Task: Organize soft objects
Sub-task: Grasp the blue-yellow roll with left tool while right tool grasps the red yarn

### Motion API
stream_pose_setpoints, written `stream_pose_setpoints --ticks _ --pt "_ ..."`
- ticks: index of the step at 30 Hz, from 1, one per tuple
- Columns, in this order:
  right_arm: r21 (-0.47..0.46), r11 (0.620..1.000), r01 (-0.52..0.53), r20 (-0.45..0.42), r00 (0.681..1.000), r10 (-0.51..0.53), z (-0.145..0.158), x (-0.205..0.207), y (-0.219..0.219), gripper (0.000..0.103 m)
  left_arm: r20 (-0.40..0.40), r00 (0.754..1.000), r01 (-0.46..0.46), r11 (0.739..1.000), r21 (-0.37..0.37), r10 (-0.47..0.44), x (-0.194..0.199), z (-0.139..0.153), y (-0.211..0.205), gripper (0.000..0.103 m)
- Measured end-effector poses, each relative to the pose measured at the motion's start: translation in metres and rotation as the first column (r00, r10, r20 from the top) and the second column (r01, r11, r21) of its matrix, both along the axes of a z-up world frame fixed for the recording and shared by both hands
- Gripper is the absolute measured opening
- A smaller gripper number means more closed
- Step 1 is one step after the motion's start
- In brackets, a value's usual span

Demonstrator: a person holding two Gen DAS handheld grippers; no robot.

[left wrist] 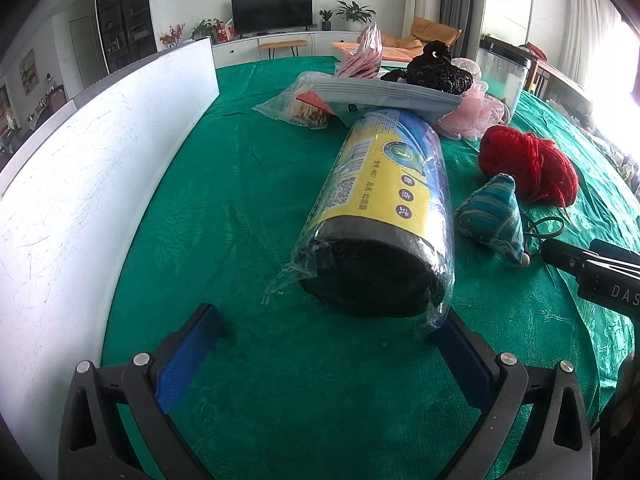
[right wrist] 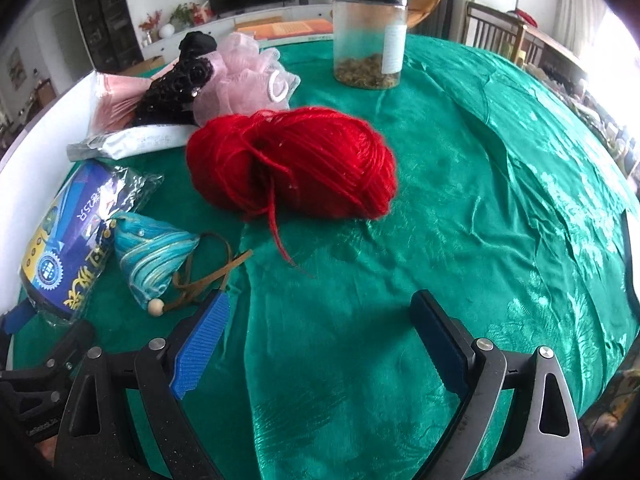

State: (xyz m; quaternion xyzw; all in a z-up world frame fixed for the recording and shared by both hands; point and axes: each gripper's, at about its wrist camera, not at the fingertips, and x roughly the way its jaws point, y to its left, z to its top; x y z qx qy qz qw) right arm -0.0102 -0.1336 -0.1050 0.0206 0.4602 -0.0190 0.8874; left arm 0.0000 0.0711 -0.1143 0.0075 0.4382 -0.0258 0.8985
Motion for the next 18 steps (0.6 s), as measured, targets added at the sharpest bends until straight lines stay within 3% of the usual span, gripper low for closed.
stream_pose_setpoints --ticks 18 --pt "-0.025 0.997 -0.068 0.092 0.993 0.070 -0.004 -0.017 -0.002 0.094 0.006 1.000 -0.011 1.000 0.003 0.011 0.000 -0.001 0.000 0.103"
